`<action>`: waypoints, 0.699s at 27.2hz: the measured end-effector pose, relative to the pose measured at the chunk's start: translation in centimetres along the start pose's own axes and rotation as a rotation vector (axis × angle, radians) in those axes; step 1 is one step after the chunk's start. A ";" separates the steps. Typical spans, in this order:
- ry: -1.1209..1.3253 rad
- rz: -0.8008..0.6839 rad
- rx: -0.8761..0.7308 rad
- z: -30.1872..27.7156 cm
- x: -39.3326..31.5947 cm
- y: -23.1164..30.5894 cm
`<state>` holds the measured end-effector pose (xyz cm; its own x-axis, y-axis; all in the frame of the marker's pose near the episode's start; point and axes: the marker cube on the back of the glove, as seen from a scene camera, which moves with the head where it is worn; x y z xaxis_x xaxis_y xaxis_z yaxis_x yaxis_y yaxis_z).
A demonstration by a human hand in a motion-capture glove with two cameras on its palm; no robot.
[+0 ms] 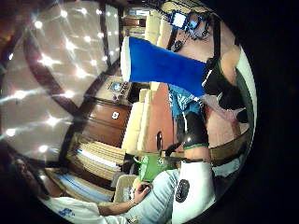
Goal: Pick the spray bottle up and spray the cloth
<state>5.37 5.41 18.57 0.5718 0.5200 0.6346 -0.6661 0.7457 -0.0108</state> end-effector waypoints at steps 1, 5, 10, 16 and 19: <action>-0.001 0.011 -0.002 0.0 -0.1 -0.1; -0.004 0.008 -0.002 0.0 -0.2 -0.3; -0.009 -0.147 0.009 0.1 0.2 -0.2; -0.023 -0.109 0.002 0.7 0.0 -0.5; -0.026 -0.073 -0.020 1.0 -0.3 -0.5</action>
<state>5.07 4.51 19.17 0.6057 0.4531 0.6540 -0.6131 0.7898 0.0206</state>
